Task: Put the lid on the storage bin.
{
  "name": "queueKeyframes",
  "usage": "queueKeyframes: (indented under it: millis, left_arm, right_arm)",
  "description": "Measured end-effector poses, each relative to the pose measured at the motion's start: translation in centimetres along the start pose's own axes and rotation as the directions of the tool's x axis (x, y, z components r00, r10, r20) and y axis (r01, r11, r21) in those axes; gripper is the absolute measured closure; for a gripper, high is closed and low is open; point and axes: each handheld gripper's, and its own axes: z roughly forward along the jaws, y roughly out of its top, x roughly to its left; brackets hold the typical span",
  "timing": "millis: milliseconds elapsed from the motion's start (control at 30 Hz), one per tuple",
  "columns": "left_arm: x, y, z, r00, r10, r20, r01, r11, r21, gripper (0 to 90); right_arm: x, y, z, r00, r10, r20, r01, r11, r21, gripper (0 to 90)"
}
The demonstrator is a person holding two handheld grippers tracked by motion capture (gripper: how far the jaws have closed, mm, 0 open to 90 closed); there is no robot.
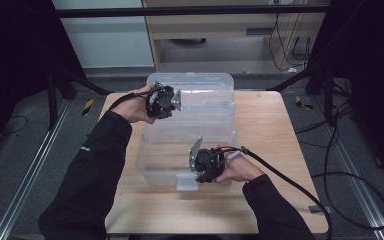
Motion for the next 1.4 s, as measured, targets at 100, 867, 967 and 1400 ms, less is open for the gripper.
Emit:
queueKeyframes:
  millis: [100, 867, 967, 1400]
  left_arm:
    - [-0.3, 0.0, -0.2, 0.9999, 0.008, -0.008, -0.008, 1.0, 0.003, 88.0]
    - [-3.2, -0.2, -1.5, 0.9993, 0.007, -0.038, -0.008, 0.9999, -0.011, 88.1]
    - [-3.5, -0.3, -1.6, 0.9991, 0.006, -0.042, -0.007, 0.9999, -0.014, 88.0]
    - [-4.9, -0.3, -2.0, 0.9978, 0.002, -0.066, -0.002, 1.0, -0.004, 88.0]
  right_arm:
    - [0.1, 0.0, 0.0, 1.0, 0.003, 0.005, -0.003, 1.0, -0.001, 71.6]
    - [0.1, -0.1, 0.0, 0.9999, 0.003, 0.011, -0.003, 1.0, -0.005, 71.5]
    - [0.1, -0.1, 0.0, 1.0, 0.003, 0.008, -0.003, 1.0, -0.004, 71.5]
    - [0.1, -0.1, 0.0, 1.0, 0.009, 0.002, -0.009, 1.0, -0.011, 71.3]
